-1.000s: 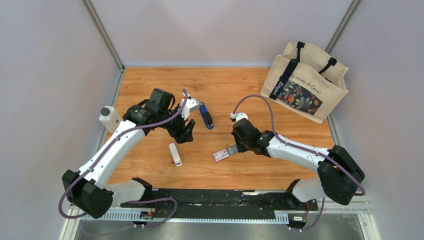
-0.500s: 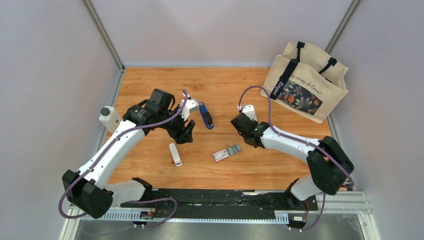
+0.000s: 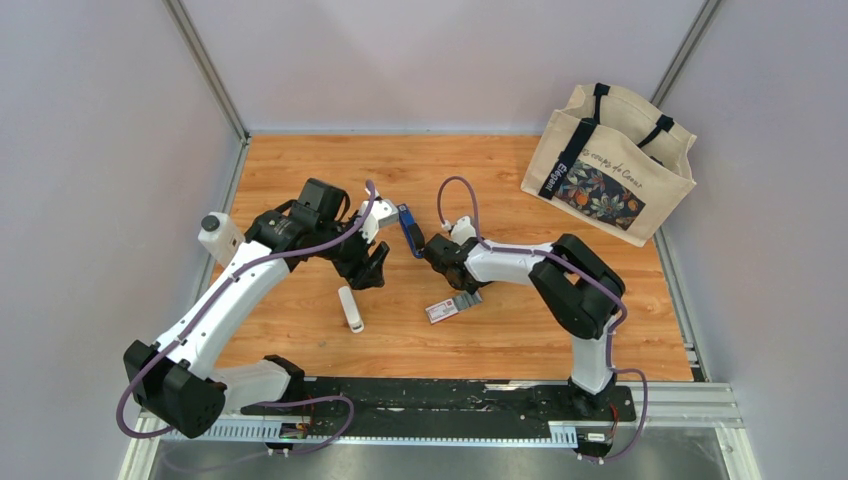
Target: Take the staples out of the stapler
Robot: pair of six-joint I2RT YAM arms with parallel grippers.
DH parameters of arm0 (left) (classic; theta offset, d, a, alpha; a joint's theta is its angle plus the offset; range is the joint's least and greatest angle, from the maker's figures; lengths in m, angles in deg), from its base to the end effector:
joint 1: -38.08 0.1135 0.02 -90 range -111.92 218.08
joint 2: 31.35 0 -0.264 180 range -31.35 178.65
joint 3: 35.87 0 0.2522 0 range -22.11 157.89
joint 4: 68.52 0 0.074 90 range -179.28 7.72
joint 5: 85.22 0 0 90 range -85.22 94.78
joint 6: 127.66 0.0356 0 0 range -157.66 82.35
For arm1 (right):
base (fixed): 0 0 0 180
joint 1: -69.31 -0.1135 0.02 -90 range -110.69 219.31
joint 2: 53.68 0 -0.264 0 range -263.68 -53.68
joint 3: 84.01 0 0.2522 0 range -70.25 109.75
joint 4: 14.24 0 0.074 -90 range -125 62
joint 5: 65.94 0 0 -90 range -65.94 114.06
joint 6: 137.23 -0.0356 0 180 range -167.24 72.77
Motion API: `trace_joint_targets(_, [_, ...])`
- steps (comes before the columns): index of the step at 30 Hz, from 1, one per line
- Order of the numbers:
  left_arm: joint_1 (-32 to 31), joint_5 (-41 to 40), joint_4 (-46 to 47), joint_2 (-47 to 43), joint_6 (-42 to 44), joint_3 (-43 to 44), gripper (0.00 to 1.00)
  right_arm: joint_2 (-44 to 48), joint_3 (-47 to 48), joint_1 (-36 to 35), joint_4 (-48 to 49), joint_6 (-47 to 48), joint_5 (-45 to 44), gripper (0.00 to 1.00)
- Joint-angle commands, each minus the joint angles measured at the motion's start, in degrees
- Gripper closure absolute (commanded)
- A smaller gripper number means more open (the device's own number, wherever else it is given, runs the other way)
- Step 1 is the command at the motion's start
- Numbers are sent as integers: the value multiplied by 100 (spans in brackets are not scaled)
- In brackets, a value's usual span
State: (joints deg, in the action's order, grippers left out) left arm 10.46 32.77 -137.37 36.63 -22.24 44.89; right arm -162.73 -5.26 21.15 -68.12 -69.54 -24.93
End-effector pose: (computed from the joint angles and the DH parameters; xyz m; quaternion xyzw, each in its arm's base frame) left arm 0.1923 -0.1195 0.3265 0.4061 0.8375 -0.2601 0.2569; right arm 0.2427 0.2308 0.1389 -0.1828 0.8905 -0.3116 0.2766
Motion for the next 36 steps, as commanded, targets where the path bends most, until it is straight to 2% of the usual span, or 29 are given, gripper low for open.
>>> trace_joint_targets(1, [-7, 58, -28, -154, 137, 164, 27, -318, 312, -44, -146, -99, -339, 95])
trace_joint_targets(6, [-7, 14, -46, -163, 154, 173, 27, -634, 374, -53, -58, -99, -146, 88])
trace_joint_targets(10, [2, -13, -63, -154, 163, 190, 27, -696, 383, -79, -14, -11, -93, 73])
trace_joint_targets(11, [-7, -13, -63, -154, 154, 199, 27, -670, 374, -79, 21, 24, -49, 72])
trace_joint_targets(24, [-7, -83, -169, -136, 189, 322, 27, -327, 172, -88, 435, 508, 996, 70])
trace_joint_targets(29, [-7, -74, -230, -128, 198, 392, 27, -125, 172, -88, 514, 561, 1620, 65])
trace_joint_targets(36, [-7, -74, -257, -119, 198, 454, 27, 16, 163, -88, 558, 499, 1823, 60])
